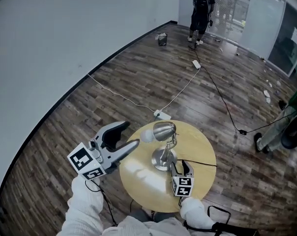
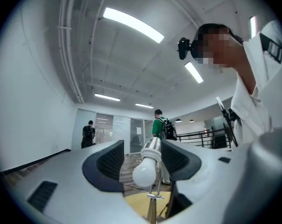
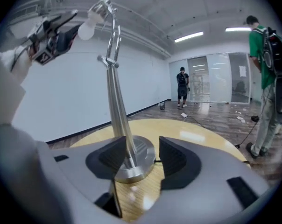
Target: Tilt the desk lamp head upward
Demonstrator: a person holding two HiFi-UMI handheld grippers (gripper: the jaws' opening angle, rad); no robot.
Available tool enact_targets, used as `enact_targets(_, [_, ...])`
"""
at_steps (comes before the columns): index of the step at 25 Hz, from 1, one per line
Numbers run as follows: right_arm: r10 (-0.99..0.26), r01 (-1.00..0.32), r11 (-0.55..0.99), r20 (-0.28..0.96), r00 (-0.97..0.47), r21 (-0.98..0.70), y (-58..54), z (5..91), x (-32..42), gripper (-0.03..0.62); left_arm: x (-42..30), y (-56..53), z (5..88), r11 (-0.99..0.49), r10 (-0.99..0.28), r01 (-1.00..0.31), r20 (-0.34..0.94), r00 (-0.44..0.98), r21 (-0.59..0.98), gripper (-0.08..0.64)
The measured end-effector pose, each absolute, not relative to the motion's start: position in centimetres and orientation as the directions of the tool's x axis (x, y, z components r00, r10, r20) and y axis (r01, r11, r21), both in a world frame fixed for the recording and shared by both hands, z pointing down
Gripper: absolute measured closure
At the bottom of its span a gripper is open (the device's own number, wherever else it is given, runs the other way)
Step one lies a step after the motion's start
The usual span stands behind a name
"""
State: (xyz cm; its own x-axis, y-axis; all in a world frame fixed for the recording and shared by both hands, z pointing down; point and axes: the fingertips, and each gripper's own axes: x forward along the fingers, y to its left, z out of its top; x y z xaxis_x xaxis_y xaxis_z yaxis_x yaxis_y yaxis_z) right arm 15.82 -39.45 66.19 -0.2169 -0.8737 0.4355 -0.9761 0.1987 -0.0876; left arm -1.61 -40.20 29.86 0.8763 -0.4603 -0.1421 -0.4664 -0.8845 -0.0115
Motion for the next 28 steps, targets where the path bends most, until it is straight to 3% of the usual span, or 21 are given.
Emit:
enact_targets(3, [-0.910,-0.988,0.086,0.393,-0.131,-0.130,-37.7,64.4,18.5,0.378,-6.4,-40.1,34.8,-0.777,-0.629,-0.626,-0.066,0.774,0.066,0.310])
enact_targets(6, [-0.928,-0.992,0.036,0.364,-0.079,-0.123,-36.0,62.8,19.3,0.460,-9.6,-39.4,43.9,-0.629,-0.767,-0.773,0.096,0.635,0.088,0.338])
enact_targets(9, [-0.935,-0.991,0.043,0.344,-0.085,-0.128,-35.0,61.5,18.0,0.498,-9.4,-37.8,52.1,-0.512,-0.825,-0.857,0.243,0.511,0.064,0.531])
enact_targets(14, [-0.932,-0.984,0.128,0.323,-0.163,-0.127,-34.2,59.5,13.7,0.554,-3.0,-34.1,58.0,-0.491,-0.783,-0.857,0.353,0.512,0.156,0.557])
enact_targets(19, [-0.917,-0.978,0.162,0.345,-0.199,-0.135,-32.9,59.3,11.0,0.561,2.4,-30.8,59.6,-0.550,-0.708,-0.818,0.425,0.564,0.168,0.557])
enact_targets(22, [-0.921,-0.976,0.144,0.340,-0.193,-0.163,-31.0,58.7,10.8,0.563,3.5,-29.2,59.0,-0.577,-0.671,-0.787,0.424,0.609,0.218,0.557])
enact_targets(28, [-0.931,-0.975,0.153,0.309,-0.197,-0.160,-27.0,56.7,11.4,0.562,3.1,-26.5,56.5,-0.537,-0.715,-0.814,0.393,0.578,0.222,0.557])
